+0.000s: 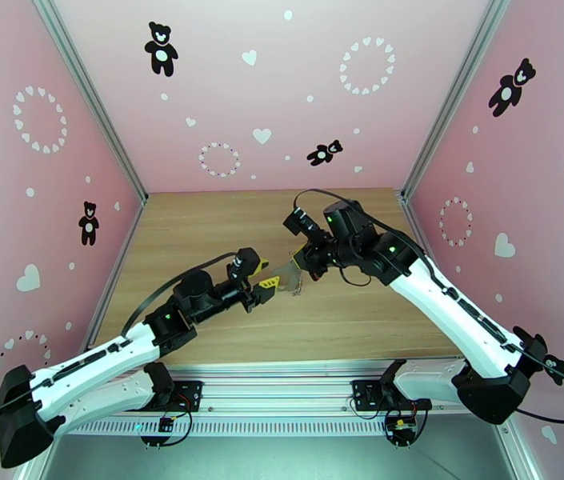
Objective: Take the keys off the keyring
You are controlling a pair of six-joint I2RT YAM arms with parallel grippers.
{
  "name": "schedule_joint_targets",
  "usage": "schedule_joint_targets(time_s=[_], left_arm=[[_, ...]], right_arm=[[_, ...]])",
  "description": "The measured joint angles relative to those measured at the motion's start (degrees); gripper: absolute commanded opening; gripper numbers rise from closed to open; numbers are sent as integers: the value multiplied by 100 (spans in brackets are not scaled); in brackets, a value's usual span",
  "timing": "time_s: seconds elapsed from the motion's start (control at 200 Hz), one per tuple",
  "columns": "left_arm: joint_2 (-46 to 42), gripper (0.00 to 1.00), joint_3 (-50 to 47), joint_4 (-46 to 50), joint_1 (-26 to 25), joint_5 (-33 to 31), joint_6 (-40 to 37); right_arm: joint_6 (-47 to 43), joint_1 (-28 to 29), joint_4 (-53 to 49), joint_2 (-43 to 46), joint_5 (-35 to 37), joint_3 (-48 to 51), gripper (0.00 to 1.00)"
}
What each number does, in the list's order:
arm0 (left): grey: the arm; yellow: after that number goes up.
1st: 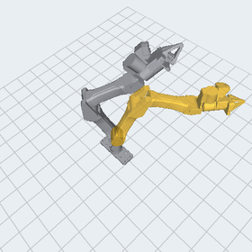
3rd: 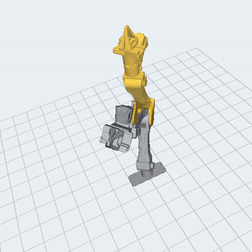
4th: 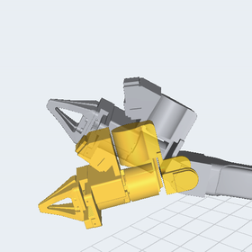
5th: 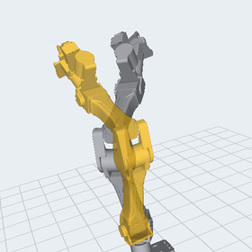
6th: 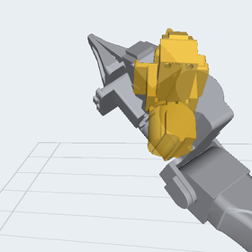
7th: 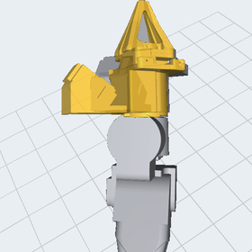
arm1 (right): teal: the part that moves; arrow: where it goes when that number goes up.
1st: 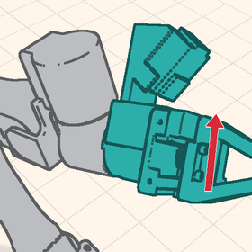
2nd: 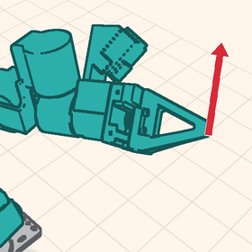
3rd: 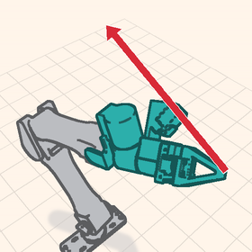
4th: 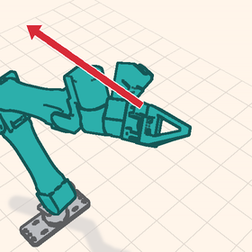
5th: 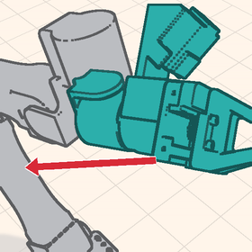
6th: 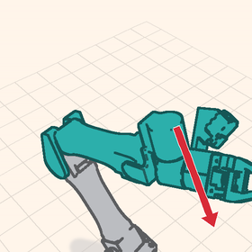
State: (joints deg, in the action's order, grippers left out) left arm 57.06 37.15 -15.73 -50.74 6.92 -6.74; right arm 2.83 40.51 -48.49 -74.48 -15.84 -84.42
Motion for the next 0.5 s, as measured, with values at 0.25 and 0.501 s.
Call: schedule_joint_targets(time_s=[0.25,0.501], left_arm=[[581,48,188,-313,0,-28,-348],[820,32,424,-461,0,-24,-457]], right_arm=[[337,0,22,-15,-120,0,0],[450,-2,24,-15,-201,0,0]])
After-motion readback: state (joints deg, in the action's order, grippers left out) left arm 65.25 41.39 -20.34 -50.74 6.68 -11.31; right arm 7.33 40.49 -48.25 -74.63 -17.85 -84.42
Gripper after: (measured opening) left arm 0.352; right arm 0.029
